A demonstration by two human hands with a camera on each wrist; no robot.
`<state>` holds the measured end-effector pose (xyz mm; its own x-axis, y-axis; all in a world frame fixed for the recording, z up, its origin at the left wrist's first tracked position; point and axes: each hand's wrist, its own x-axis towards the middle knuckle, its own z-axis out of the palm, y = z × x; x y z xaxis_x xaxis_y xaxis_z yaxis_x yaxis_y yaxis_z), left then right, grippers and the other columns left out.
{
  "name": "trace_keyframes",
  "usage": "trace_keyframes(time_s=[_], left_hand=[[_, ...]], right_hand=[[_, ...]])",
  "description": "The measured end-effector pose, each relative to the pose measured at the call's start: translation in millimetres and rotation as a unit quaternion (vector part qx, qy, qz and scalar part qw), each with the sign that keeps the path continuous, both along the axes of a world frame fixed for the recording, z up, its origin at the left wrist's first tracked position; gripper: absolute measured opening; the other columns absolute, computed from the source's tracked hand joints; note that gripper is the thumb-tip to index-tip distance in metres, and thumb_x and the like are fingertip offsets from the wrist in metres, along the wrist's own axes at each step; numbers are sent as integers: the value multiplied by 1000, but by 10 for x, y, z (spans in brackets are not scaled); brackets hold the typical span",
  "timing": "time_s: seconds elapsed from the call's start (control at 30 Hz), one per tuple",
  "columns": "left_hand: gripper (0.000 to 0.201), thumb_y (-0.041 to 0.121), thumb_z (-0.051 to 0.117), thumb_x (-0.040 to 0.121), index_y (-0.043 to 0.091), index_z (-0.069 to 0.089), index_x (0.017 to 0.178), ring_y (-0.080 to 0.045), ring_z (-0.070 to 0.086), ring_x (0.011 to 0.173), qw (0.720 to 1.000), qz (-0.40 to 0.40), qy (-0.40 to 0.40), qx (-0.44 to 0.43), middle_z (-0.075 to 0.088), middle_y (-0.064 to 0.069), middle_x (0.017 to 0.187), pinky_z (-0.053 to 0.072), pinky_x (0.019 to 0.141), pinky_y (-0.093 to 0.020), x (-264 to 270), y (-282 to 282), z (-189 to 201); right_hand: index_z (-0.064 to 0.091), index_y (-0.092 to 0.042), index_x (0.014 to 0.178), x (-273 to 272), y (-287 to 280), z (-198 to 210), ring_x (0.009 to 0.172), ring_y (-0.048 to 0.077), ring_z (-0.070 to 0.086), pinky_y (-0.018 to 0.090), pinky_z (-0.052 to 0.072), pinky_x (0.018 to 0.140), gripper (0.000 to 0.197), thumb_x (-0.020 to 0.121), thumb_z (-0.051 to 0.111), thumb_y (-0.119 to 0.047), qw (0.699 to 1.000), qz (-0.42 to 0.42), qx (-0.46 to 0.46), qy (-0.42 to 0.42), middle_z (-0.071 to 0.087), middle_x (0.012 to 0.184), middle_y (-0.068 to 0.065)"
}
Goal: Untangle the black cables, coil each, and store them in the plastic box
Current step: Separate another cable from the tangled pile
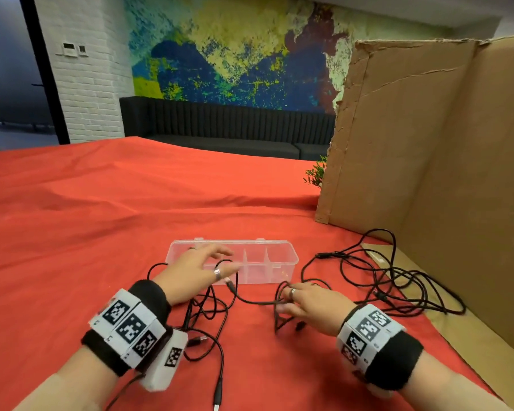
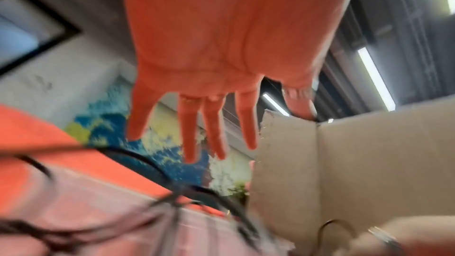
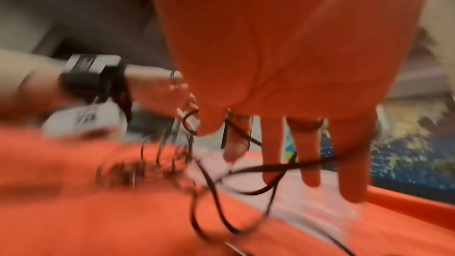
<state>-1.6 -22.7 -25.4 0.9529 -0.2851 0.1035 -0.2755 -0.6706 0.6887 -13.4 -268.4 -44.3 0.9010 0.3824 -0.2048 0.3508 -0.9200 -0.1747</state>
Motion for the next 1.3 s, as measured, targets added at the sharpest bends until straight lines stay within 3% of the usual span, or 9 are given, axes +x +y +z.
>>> trace_keyframes(time_s=[0.17, 0.47, 0.57, 0.7, 0.8, 0.93, 1.07, 1.13, 1.3], left_hand=[[69, 56, 64, 75, 42, 33, 135, -23, 27, 135, 953, 79, 67, 286, 22, 3, 147, 27, 105, -45, 43, 239, -198], [75, 33, 73, 75, 28, 28, 135, -27, 55, 100, 970, 99, 60, 212, 15, -13, 136, 46, 92, -30, 145, 257, -300], [63, 32, 71, 78, 22, 32, 126, -24, 53, 87, 969, 108, 77, 209, 27, -14, 128, 45, 82, -28, 130, 271, -266], [41, 29, 62, 86, 15, 45, 120, -26, 56, 102, 969, 109, 86, 206, 57, -12, 117, 41, 79, -25, 147, 297, -238], [17, 31, 51, 93, 15, 52, 98, -21, 56, 84, 977, 119, 75, 159, 59, -5, 93, 39, 66, -25, 163, 310, -219], [20, 22, 46, 96, 11, 54, 81, -12, 38, 46, 989, 93, 90, -73, 54, 4, 62, 33, 45, -21, 155, 273, -157], [21, 21, 44, 97, 12, 61, 89, -11, 29, 46, 974, 39, 79, -209, 36, 5, 58, 34, 39, -18, 36, 87, 49], [25, 31, 43, 97, 21, 66, 94, -10, 30, 49, 958, -2, 112, -263, 30, 5, 61, 32, 42, -18, -34, -2, 135], [20, 34, 47, 94, 25, 65, 91, -7, 32, 49, 942, -52, 126, -307, 33, 7, 63, 26, 44, -18, -129, 58, 228]], right_hand=[[54, -22, 127, 253, -536, -39, 124, 25, 47, 37, 40, 97, 43, 97, 32, -44, 976, -108, -188, -3, 46, 133, 1], [56, -26, 122, 515, -1112, 347, 116, 25, 56, 29, 45, 93, 33, 90, 50, -23, 941, -250, -216, -68, 56, 129, 5], [57, -36, 120, 476, -1225, 568, 117, 24, 55, 31, 43, 93, 34, 91, 49, -19, 939, -292, -159, -88, 54, 131, 3], [65, -37, 106, 477, -1375, 734, 112, 29, 56, 34, 44, 94, 35, 87, 51, -11, 918, -358, -108, -131, 56, 128, 6], [54, -31, 125, 501, -1382, 816, 122, 33, 45, 43, 41, 95, 49, 87, 43, -2, 895, -394, -46, -203, 44, 134, 9], [56, -22, 124, 450, -836, 879, 111, 28, 55, 34, 44, 95, 38, 92, 42, -5, 925, -239, 145, -260, 55, 126, 10], [47, -25, 129, 178, 74, 678, 100, 12, 59, 27, 44, 93, 38, 93, 52, -35, 951, -47, 302, -48, 60, 113, 0], [39, -26, 131, 78, 429, 501, 90, 3, 59, 21, 45, 83, 43, 91, 53, -36, 943, 23, 327, 52, 60, 106, -2], [57, -12, 89, 25, 553, 453, 42, 13, 53, 27, 47, 49, 18, 98, 44, -20, 875, -23, 483, 16, 52, 45, -4]])
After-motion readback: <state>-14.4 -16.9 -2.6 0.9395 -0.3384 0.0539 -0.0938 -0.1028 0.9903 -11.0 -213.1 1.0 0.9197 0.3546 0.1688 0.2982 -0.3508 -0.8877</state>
